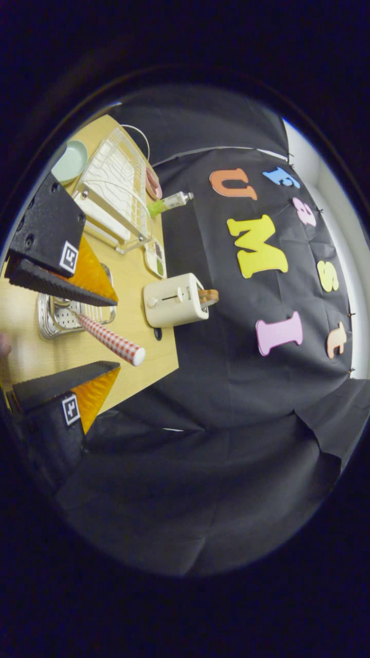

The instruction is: Take the plate from the dish rack, then take the spoon from the basket and place it into the plate.

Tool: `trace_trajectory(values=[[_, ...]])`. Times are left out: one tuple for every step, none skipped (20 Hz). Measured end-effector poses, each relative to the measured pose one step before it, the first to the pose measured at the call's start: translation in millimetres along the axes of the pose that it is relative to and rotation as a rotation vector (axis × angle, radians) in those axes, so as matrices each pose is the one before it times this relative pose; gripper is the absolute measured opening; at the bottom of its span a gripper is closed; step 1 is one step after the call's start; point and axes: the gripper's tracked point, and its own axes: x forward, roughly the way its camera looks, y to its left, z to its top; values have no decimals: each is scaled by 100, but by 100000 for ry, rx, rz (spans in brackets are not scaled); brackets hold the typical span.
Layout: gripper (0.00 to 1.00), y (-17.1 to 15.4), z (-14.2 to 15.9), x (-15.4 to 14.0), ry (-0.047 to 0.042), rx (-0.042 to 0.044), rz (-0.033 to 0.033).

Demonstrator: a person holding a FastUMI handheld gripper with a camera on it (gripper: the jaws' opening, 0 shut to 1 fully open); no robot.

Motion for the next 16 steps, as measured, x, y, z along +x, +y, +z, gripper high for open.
trace_trajectory(values=[[67,-2,-292,189,839,820,483],[59,-107,0,77,108,882,78],[51,-96,79,-150,-273,814,113],[43,174,141,-43,92,911,215],[35,-38,-104,-78,333,803,-871],[28,247,-52,-182,298,804,78],[26,328,92,-339,-9,436,358],[23,554,-143,-224,94,390,585],[21,538,91,-19,-154,408,834],[17,605,91,-124,-281,65,721],[15,324,-103,-55,-191,-476,-151],[11,195,94,-205,-207,-384,-836],[9,168,177,-137,-203,-633,-1159],[8,-153,239,-100,-572,-855,-2279],[8,-276,443,-365,-847,-846,-2342],[8,-285,655,-460,-1865,-187,-2368]])
